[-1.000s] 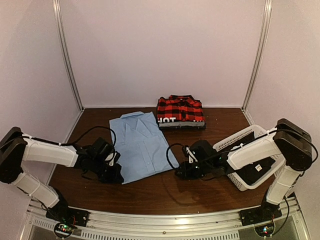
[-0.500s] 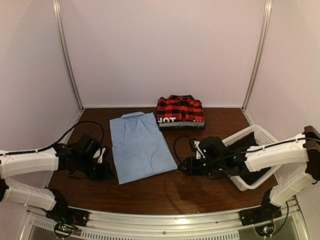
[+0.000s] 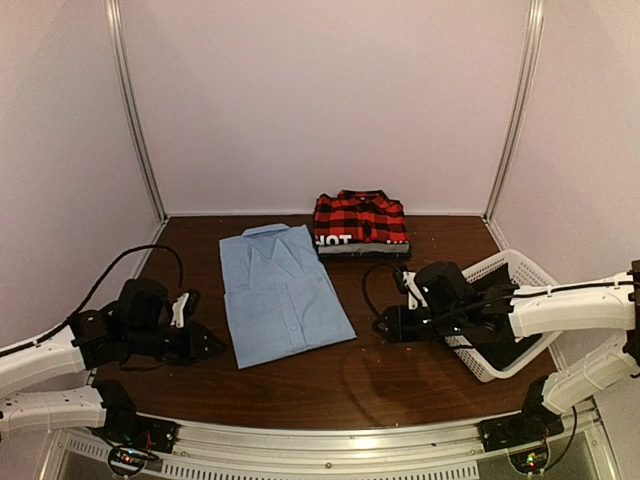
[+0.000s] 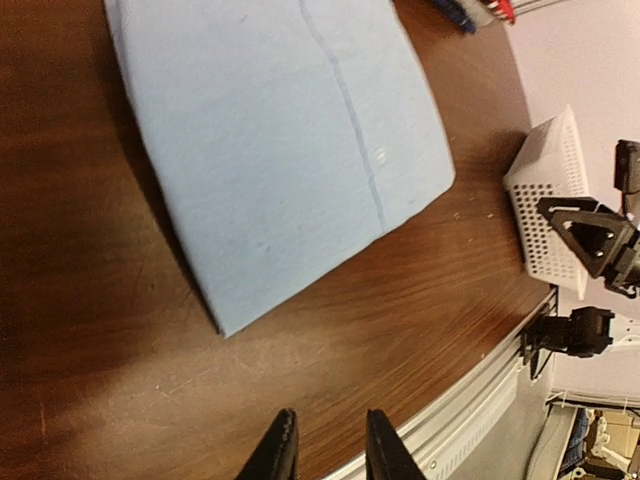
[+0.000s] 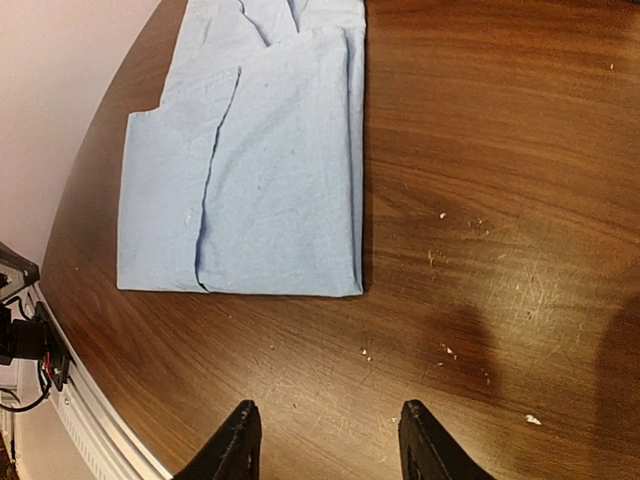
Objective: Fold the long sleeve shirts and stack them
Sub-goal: Pick up the 2/3-rectangle-folded shirt from the center of the board.
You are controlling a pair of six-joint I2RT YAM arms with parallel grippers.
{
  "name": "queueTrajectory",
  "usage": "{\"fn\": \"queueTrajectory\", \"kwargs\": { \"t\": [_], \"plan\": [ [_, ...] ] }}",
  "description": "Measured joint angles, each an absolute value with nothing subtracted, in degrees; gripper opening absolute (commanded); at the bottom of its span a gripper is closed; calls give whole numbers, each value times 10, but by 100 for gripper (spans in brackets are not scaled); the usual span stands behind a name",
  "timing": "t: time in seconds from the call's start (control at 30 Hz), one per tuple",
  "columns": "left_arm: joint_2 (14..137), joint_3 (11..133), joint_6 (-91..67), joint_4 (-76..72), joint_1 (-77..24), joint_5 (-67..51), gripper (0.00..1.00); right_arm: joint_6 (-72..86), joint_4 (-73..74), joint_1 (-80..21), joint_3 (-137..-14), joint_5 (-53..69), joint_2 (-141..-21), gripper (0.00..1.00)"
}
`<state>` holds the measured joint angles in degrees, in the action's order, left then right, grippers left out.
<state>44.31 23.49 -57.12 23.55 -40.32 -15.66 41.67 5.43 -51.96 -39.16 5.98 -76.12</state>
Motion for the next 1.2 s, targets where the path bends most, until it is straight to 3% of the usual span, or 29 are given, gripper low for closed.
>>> {"fn": "queueTrajectory", "kwargs": {
  "t": [0.07,0.33,0.43,0.5,0.53,0.9,0.97,1.07,1.2],
  "plan": [
    [404,247,-572,236,-406,-136,30,402,63,-520,-395,50,-741,48],
    [362,217,-589,221,-406,-102,61,377,73,-517,-413,24,-728,48],
    [360,178,-612,216,-406,-103,75,378,64,-517,-406,24,-725,49],
    [358,155,-626,215,-406,-102,95,379,55,-516,-396,23,-719,50],
    [355,146,-634,215,-406,-100,97,380,51,-516,-390,22,-715,51],
    [283,96,-726,226,-406,-60,98,394,11,-496,-366,44,-719,55],
    [281,86,-732,222,-406,-60,98,394,7,-487,-363,57,-731,62],
    [280,71,-738,204,-406,-64,97,397,8,-475,-362,64,-747,86],
    [282,60,-740,176,-406,-72,88,411,1,-458,-354,76,-745,92]
  ]
}}
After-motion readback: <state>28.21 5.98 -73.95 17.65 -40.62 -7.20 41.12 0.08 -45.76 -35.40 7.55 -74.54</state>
